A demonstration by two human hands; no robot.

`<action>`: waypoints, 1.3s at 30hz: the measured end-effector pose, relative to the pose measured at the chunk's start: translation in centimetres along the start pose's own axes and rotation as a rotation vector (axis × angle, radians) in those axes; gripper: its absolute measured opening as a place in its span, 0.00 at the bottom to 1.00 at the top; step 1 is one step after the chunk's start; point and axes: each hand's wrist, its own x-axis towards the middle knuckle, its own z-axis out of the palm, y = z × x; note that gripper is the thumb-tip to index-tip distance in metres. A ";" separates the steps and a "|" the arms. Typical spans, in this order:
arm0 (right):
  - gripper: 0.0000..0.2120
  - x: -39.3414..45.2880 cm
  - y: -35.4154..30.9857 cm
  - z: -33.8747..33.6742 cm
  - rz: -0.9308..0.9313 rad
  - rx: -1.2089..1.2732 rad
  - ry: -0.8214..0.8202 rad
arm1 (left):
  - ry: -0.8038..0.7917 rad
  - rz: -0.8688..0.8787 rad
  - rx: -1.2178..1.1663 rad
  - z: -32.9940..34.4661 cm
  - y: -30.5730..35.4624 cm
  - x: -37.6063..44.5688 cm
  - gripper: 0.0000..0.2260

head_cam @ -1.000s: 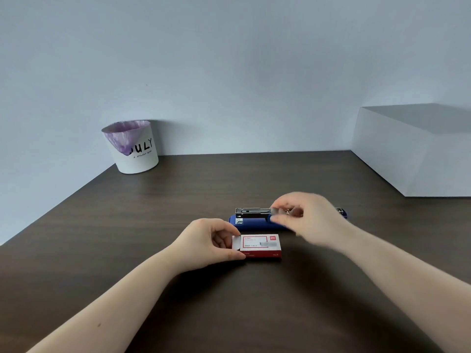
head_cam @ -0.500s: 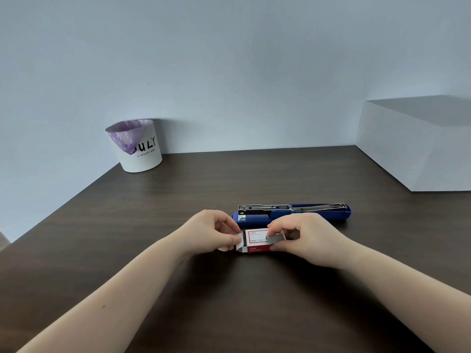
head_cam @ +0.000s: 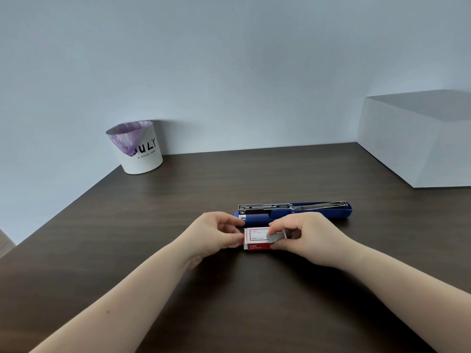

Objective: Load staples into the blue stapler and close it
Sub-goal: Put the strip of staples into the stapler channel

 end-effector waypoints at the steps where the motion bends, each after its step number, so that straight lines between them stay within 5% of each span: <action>1: 0.12 0.0 0.0 0.0 0.001 0.002 -0.001 | 0.002 0.007 0.009 0.0 0.0 0.0 0.09; 16: 0.08 0.2 0.0 -1.0 -0.034 0.003 0.124 | 0.097 0.092 0.272 -0.3 0.0 0.4 0.08; 25: 0.10 3.5 0.5 -3.2 0.081 -0.049 0.210 | 0.346 0.193 0.612 -1.6 0.3 2.4 0.07; 32: 0.09 5.5 0.0 -3.4 0.040 -0.121 0.060 | 0.144 0.238 0.557 -1.5 -0.4 4.0 0.27; 39: 0.07 6.2 0.6 -2.6 0.000 -0.150 0.012 | 0.035 0.286 0.567 -1.1 0.2 4.7 0.19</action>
